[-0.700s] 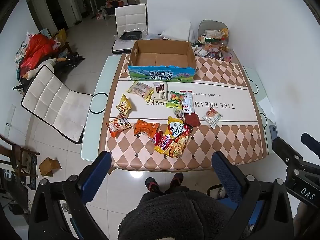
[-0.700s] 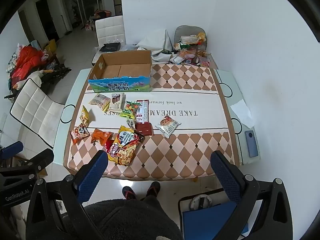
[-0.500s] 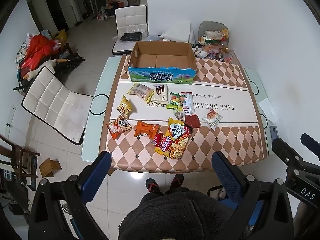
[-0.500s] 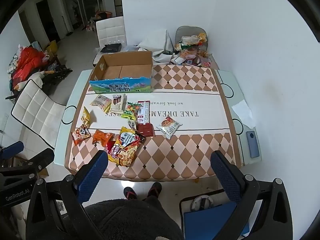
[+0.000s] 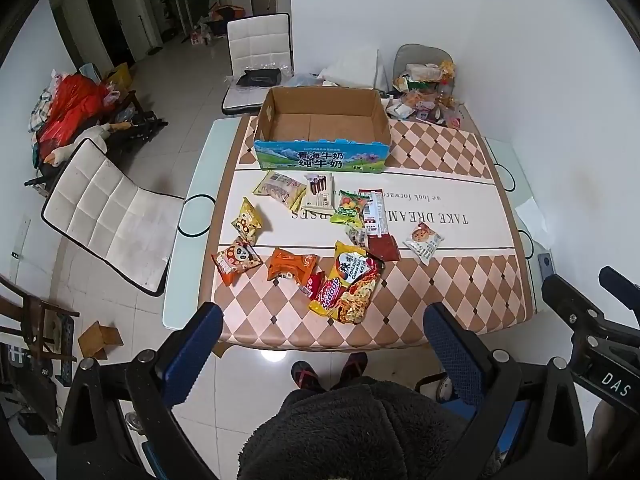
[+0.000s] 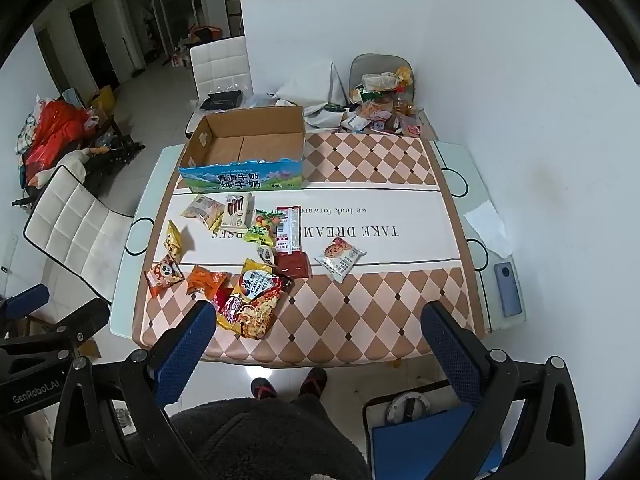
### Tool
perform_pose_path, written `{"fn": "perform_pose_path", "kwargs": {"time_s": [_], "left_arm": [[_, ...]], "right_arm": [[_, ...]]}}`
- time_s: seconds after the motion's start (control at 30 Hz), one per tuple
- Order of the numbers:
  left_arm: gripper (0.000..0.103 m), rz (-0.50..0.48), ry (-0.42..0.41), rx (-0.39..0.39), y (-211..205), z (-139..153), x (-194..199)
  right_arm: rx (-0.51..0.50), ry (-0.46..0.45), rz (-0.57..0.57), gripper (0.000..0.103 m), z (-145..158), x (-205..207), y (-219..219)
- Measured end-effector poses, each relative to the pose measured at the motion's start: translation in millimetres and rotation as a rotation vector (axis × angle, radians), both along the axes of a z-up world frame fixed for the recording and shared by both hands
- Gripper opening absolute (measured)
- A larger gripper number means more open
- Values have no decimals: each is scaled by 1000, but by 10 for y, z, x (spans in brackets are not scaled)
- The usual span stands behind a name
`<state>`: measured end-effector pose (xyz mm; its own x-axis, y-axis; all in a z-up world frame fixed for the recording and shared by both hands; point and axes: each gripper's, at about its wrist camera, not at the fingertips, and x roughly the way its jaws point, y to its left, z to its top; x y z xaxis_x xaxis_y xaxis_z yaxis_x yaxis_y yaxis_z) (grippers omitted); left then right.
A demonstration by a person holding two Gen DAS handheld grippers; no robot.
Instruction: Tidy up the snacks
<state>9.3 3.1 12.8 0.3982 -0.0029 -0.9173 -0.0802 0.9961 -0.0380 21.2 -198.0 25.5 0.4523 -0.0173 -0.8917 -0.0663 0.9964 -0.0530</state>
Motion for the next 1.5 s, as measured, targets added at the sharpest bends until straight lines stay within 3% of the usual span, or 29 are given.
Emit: {"fn": "perform_pose_path", "kwargs": {"time_s": [1.5], "left_arm": [[103,0,-4,-3,21,-7,57]], "right_arm": [[8,2,-5,103,-10,127,121]]}}
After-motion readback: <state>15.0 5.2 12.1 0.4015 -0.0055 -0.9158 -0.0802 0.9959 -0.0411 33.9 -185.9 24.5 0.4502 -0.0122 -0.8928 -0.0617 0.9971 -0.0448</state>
